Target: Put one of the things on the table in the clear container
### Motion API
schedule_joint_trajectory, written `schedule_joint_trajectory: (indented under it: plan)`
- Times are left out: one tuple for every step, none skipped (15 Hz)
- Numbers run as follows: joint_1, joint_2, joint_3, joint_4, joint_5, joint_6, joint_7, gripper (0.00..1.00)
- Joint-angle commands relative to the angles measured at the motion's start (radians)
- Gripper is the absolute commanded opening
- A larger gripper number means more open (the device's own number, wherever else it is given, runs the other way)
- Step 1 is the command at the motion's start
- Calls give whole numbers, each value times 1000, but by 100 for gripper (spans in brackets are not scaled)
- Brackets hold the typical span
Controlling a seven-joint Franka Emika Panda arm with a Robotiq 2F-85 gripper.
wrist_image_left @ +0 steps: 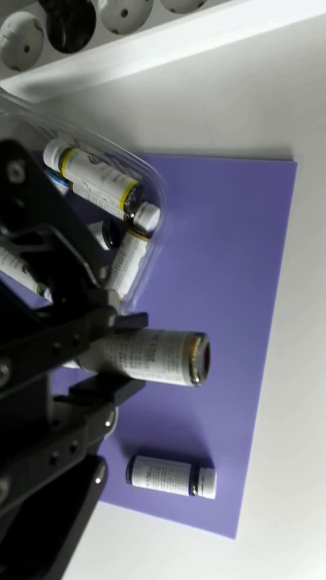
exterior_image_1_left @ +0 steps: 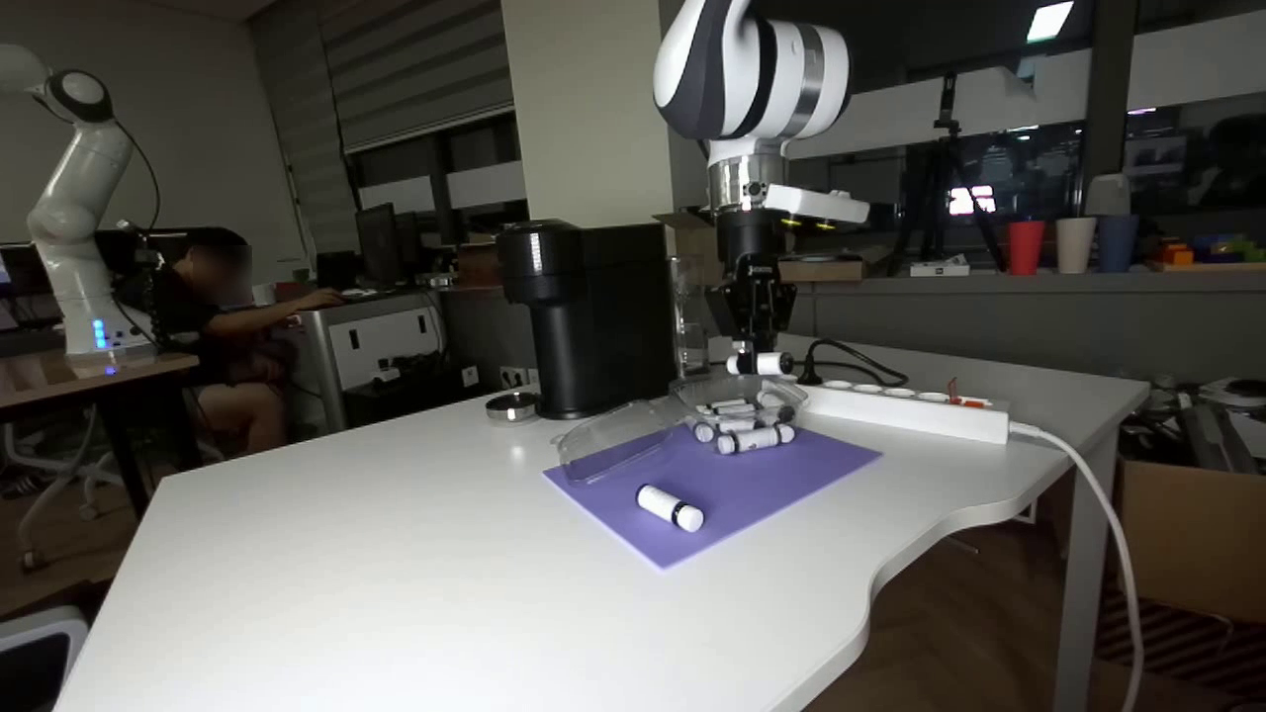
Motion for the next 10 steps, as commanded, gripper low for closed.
schedule_joint_trajectory:
  plan:
    - [4,97,-22,127,22,2,41,7]
    - [4,121,-24,156,25,12,47,7]
    - [2,146,-25,184,29,33,53,7]
    - [0,172,-25,213,37,55,67,7]
    - [0,194,-26,237,43,74,80,7]
    - [0,214,-27,260,46,85,95,7]
    - [1,233,-29,276,49,106,115,7]
    - [5,248,-33,291,46,120,138,7]
    - [11,260,-39,303,45,129,170,52]
    - [9,268,-37,311,51,133,188,52]
